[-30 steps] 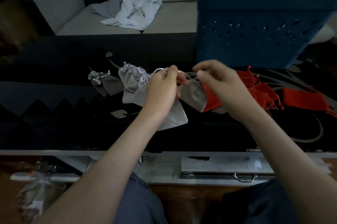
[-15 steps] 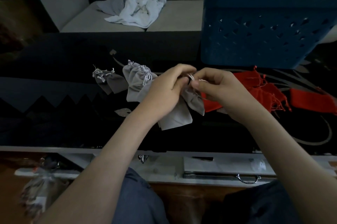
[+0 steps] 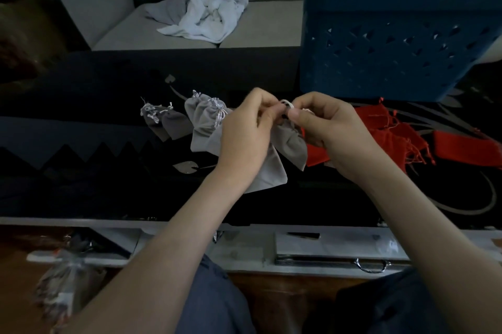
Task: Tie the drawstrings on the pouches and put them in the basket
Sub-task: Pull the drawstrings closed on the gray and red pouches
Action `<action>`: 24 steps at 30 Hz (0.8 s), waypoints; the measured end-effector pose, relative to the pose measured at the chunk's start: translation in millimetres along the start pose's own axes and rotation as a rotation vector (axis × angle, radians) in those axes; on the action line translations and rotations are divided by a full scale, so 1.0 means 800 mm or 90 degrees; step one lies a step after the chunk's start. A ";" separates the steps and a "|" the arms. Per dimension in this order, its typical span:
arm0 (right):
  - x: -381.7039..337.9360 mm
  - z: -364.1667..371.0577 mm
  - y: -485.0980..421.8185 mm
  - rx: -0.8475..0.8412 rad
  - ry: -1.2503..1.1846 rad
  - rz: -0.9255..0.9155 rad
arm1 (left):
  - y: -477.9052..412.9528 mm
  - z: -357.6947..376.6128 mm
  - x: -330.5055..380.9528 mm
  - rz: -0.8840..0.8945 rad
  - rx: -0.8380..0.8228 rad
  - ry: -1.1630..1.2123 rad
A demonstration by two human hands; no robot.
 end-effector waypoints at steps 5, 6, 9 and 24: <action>0.008 0.001 -0.002 0.051 0.019 0.003 | -0.001 0.007 -0.005 0.012 -0.052 -0.028; 0.009 0.000 -0.003 0.062 0.026 0.005 | -0.001 0.007 -0.005 0.012 -0.060 -0.035; 0.010 -0.003 -0.003 0.082 0.033 0.004 | 0.001 0.008 -0.003 0.022 -0.084 -0.055; 0.005 -0.005 0.000 0.059 0.119 -0.030 | 0.000 0.009 -0.006 -0.015 -0.139 -0.048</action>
Point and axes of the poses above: each hand's wrist, its own y-axis away from the middle knuckle, its own z-axis out of the palm, x = y × z, the point moved 1 cm from there along -y, towards the middle knuckle, and after that the axes turned 12 degrees about -x, right-handed, at the moved point
